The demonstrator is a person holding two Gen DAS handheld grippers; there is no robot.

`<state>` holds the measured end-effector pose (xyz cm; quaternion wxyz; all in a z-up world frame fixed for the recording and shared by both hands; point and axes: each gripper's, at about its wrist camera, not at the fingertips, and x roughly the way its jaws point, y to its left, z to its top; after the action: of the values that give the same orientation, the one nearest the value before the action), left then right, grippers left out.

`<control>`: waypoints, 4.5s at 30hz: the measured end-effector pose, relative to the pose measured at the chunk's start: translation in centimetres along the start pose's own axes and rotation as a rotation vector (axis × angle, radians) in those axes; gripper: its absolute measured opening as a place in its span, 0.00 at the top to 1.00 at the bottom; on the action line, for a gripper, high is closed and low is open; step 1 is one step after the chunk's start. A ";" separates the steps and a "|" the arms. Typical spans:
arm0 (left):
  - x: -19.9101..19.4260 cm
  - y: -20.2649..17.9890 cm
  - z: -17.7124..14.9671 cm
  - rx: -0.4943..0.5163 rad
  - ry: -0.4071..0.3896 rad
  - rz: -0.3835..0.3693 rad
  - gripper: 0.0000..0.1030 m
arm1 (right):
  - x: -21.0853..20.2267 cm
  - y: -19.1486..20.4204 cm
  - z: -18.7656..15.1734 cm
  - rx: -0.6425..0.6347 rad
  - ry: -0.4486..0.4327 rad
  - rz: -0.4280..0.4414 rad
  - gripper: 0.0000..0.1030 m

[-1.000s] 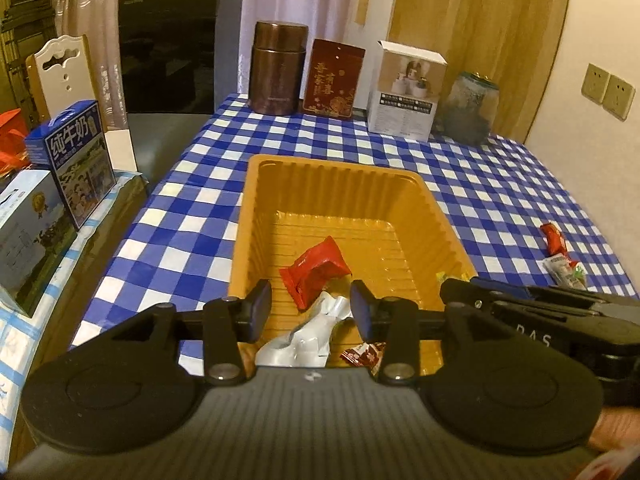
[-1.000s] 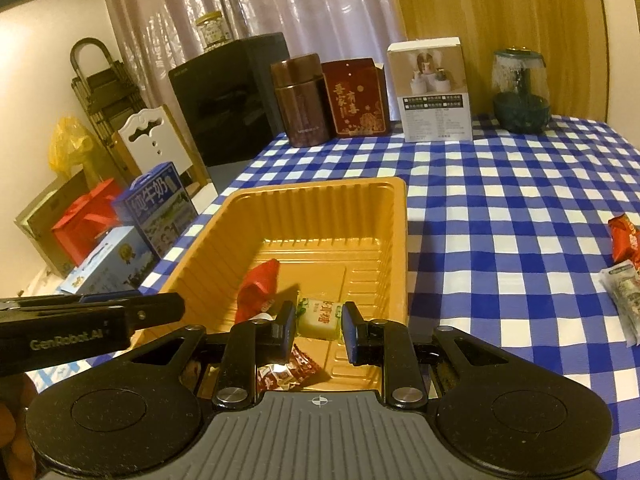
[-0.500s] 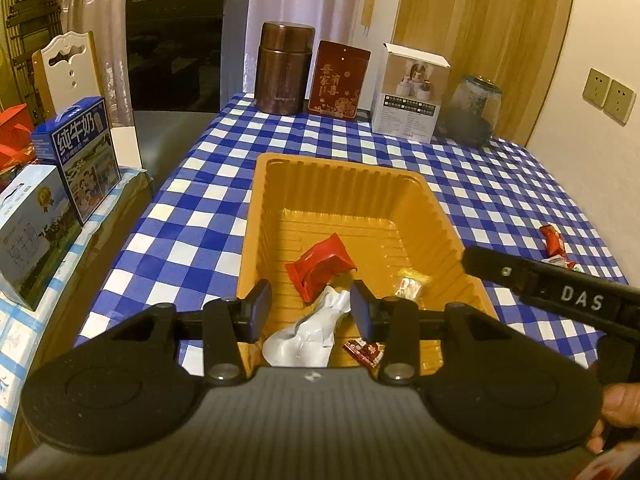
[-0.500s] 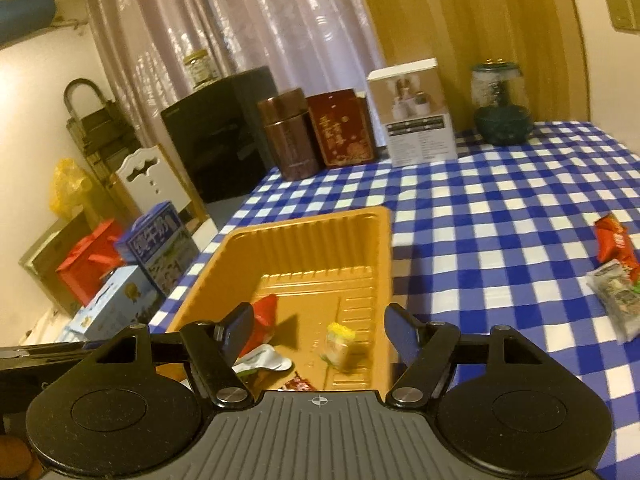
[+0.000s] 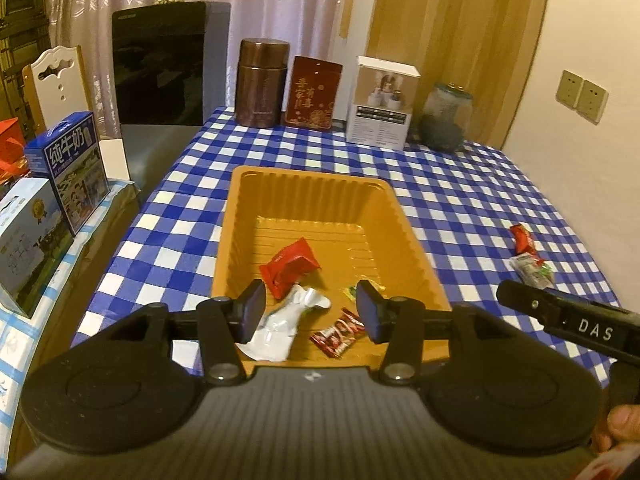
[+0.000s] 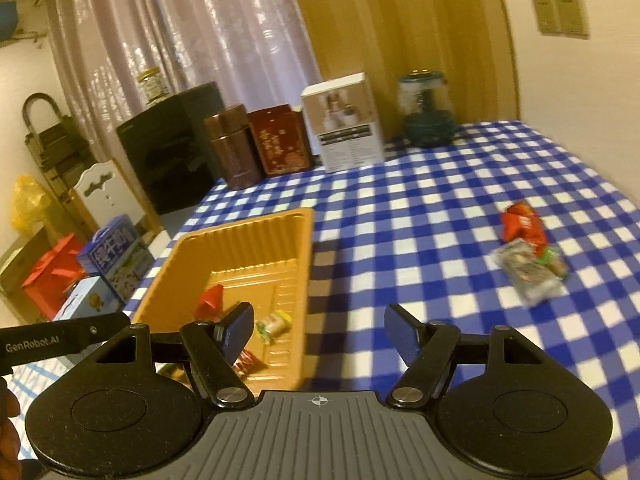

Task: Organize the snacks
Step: 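Move both open tools back toward the remaining snacks, then close the right tool on the green-wrapped candy, then grasp the clear biscuit packet with the left tool while the right tool holds the candy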

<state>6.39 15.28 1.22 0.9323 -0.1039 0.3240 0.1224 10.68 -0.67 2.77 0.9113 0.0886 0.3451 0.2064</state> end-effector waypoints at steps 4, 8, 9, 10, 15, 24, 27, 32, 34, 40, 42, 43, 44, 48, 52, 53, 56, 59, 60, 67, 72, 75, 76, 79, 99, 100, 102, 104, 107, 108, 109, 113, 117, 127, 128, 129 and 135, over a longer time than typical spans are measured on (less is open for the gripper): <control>-1.1 -1.1 -0.3 0.012 -0.001 -0.018 0.55 | -2.0 -0.7 -0.4 0.008 -0.012 -0.031 0.30; -2.2 -2.2 -0.7 0.009 -0.003 -0.048 0.49 | -3.9 -1.3 -0.3 0.022 -0.033 -0.052 0.30; -2.4 -2.5 -0.7 0.012 -0.004 -0.056 0.49 | -4.4 -1.5 -0.3 0.023 -0.040 -0.056 0.30; -2.6 -2.9 -0.8 0.018 -0.005 -0.062 0.49 | -4.8 -1.6 -0.2 0.023 -0.047 -0.059 0.30; -3.1 -4.9 -1.0 0.041 -0.012 -0.101 0.41 | -7.0 -2.6 -0.3 0.030 -0.073 -0.091 0.30; -2.8 -9.0 -1.6 0.100 0.001 -0.182 0.31 | -9.6 -6.3 -0.8 0.088 -0.095 -0.178 0.30; -2.6 -10.2 -1.8 0.118 0.007 -0.200 0.30 | -10.1 -7.5 -0.8 0.108 -0.101 -0.200 0.30; -1.9 -11.9 -2.2 0.147 0.025 -0.222 0.28 | -10.4 -9.3 -0.9 0.131 -0.101 -0.219 0.30; -1.5 -12.6 -2.2 0.157 0.031 -0.233 0.27 | -10.4 -10.0 -0.9 0.136 -0.099 -0.226 0.30; -0.1 -15.1 -1.9 0.192 0.045 -0.264 0.27 | -9.8 -12.2 -0.6 0.146 -0.085 -0.252 0.30; 0.5 -16.0 -1.7 0.202 0.047 -0.269 0.27 | -9.5 -13.0 -0.5 0.143 -0.084 -0.261 0.30; 0.9 -16.3 -1.7 0.204 0.049 -0.271 0.27 | -9.4 -13.4 -0.4 0.140 -0.084 -0.266 0.30; 1.3 -16.8 -1.6 0.206 0.051 -0.273 0.27 | -9.2 -13.8 -0.3 0.137 -0.084 -0.271 0.30; 2.9 -18.2 -1.2 0.213 0.060 -0.285 0.27 | -8.2 -15.6 0.3 0.136 -0.080 -0.287 0.30; 4.7 -19.7 -0.7 0.218 0.064 -0.287 0.27 | -7.1 -17.3 0.8 0.132 -0.075 -0.293 0.30; 5.3 -20.1 -0.6 0.218 0.067 -0.286 0.27 | -6.8 -17.7 1.0 0.131 -0.072 -0.294 0.30; 6.8 -21.2 -0.3 0.220 0.073 -0.291 0.27 | -5.6 -18.8 1.5 0.126 -0.049 -0.292 0.30; 8.4 -22.0 -0.3 0.223 0.083 -0.294 0.27 | -4.1 -20.0 1.8 0.116 -0.027 -0.290 0.30; 9.0 -22.4 -0.2 0.227 0.085 -0.293 0.27 | -3.6 -20.4 1.9 0.117 -0.021 -0.288 0.30; 12.6 -23.6 0.3 0.244 0.106 -0.280 0.27 | 1.3 -21.9 2.3 0.044 0.070 -0.260 0.43; 14.6 -23.8 0.6 0.243 0.117 -0.270 0.27 | 4.2 -22.2 2.9 -0.012 0.099 -0.228 0.48; 15.4 -23.7 0.7 0.234 0.124 -0.267 0.27 | 5.6 -21.9 3.4 -0.056 0.108 -0.216 0.48; 15.6 -23.7 0.7 0.233 0.126 -0.267 0.27 | 6.1 -21.9 3.5 -0.070 0.117 -0.216 0.49; 16.1 -23.6 0.8 0.225 0.132 -0.269 0.27 | 7.3 -21.7 3.4 -0.103 0.129 -0.201 0.49; 17.2 -24.7 0.4 0.226 0.152 -0.301 0.27 | 6.8 -23.1 4.0 -0.006 0.126 -0.164 0.82; 17.3 -24.9 0.4 0.226 0.153 -0.304 0.27 | 6.8 -23.1 3.9 -0.011 0.124 -0.166 0.82; 17.5 -25.1 0.4 0.228 0.155 -0.308 0.27 | 6.9 -23.1 3.8 -0.029 0.121 -0.161 0.82; 17.7 -25.4 0.3 0.228 0.154 -0.309 0.27 | 7.1 -22.9 3.6 -0.046 0.125 -0.156 0.81; 18.0 -25.5 0.3 0.229 0.152 -0.308 0.27 | 7.6 -22.6 3.5 -0.070 0.145 -0.163 0.74; 18.1 -25.5 0.3 0.229 0.152 -0.308 0.27 | 7.8 -22.6 3.4 -0.069 0.150 -0.155 0.74; 18.2 -25.5 0.3 0.225 0.150 -0.305 0.27 | 7.9 -22.7 3.4 -0.068 0.154 -0.152 0.74; 18.8 -25.9 0.3 0.223 0.154 -0.311 0.27 | 6.9 -23.1 3.8 -0.030 0.127 -0.170 0.80; 19.8 -26.7 0.2 0.208 0.159 -0.326 0.27 | 5.7 -24.8 3.8 0.061 0.110 -0.217 0.80; 22.8 -30.1 -0.4 0.265 0.171 -0.325 0.43 | 4.1 -27.0 4.1 0.163 0.081 -0.286 0.80; 23.0 -30.3 -0.6 0.280 0.173 -0.319 0.46 | 4.1 -26.9 4.1 0.161 0.083 -0.283 0.80; 23.0 -30.3 -0.7 0.299 0.172 -0.310 0.49 | 4.2 -26.8 4.1 0.157 0.085 -0.282 0.80; 21.3 -28.8 -1.7 0.348 0.153 -0.294 0.66 | 4.3 -26.3 3.8 0.141 0.092 -0.258 0.80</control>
<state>30.06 -9.08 -10.22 0.9167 0.0031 0.3913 -0.0806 24.39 -22.50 -4.92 0.9050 0.0977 0.4086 0.0667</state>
